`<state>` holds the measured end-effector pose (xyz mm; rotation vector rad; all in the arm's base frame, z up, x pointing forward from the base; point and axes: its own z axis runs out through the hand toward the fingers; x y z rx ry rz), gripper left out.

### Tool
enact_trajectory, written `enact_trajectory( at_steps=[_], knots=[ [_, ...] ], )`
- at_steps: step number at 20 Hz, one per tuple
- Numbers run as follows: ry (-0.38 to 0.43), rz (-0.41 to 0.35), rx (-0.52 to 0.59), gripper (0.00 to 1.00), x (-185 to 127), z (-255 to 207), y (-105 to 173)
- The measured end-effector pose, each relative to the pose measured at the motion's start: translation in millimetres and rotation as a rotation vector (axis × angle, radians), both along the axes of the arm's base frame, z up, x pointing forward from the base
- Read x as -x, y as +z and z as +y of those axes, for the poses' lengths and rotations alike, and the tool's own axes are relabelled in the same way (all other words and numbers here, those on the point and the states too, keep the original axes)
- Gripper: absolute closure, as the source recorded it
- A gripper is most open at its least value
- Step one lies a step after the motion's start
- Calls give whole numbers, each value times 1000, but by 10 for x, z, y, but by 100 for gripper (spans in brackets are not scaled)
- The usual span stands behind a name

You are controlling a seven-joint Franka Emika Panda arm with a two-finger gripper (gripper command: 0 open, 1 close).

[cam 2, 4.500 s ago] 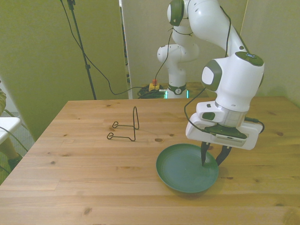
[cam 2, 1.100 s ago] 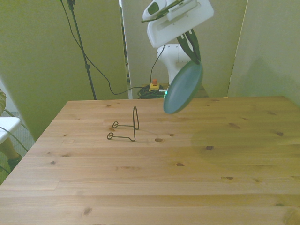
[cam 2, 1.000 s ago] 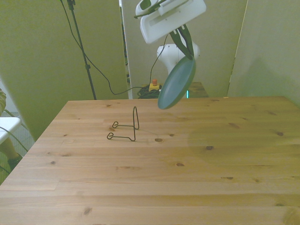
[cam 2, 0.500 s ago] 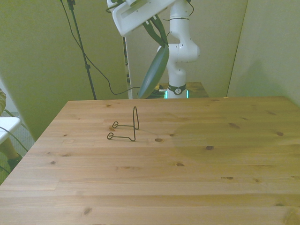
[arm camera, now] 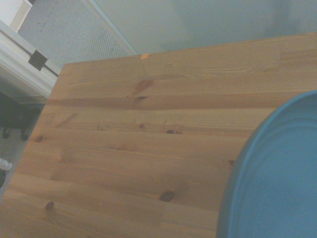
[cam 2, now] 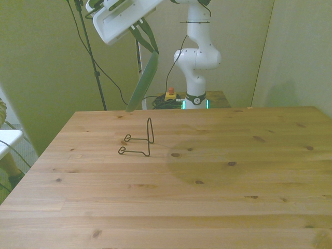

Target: Load the plate

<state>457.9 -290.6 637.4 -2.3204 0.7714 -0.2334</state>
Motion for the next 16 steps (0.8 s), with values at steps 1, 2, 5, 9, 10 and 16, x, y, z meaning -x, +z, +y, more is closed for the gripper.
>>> enact_trajectory(
  at_steps=[1,2,5,9,10,16],
  knots=[
    [5,3,-7,100,-9,-50,-37],
    [8,7,-15,100,-14,-100,-72],
    [8,12,-35,100,-8,-275,-153],
    [8,24,-35,100,-56,-356,-236],
    [10,28,-37,100,-54,-361,-244],
    [34,32,-79,100,74,-719,-384]
  ],
)
